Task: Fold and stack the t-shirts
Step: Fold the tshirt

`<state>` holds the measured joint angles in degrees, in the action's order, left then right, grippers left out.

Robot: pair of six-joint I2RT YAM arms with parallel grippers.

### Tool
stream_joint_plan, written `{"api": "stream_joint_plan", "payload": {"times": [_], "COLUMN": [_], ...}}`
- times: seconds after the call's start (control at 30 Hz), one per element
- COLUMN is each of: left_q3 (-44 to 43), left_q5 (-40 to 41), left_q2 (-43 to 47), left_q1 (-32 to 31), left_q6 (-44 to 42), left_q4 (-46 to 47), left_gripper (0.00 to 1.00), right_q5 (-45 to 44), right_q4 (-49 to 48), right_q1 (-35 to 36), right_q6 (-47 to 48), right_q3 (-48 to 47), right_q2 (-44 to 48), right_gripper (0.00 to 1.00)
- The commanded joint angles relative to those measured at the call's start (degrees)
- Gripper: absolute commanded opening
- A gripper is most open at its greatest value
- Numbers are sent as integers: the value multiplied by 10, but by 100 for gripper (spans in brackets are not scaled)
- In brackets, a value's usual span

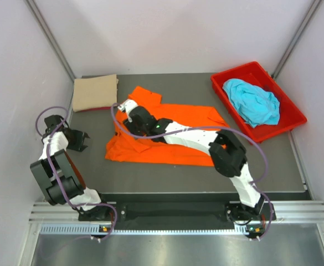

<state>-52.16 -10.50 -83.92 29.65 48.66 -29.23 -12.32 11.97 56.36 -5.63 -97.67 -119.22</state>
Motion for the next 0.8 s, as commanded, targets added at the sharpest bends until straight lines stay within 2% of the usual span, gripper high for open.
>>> {"api": "stream_joint_plan", "payload": {"times": [0.0, 0.2, 0.77], "left_q3": [-6, 22, 42], "left_q5": [-22, -55, -40], "left_q2": [-12, -15, 2], "left_q1": [8, 8, 8], "left_q6": [12, 19, 16], "left_q4": [35, 62, 71], "left_gripper": [48, 47, 47], "right_q5": [-14, -15, -44], "right_q4": [41, 17, -11], "right_q1": [39, 60, 60], "right_q6": [74, 104, 155], "right_q3": [-88, -111, -64], "right_q2": [-60, -96, -131], "right_gripper": [49, 57, 56]}}
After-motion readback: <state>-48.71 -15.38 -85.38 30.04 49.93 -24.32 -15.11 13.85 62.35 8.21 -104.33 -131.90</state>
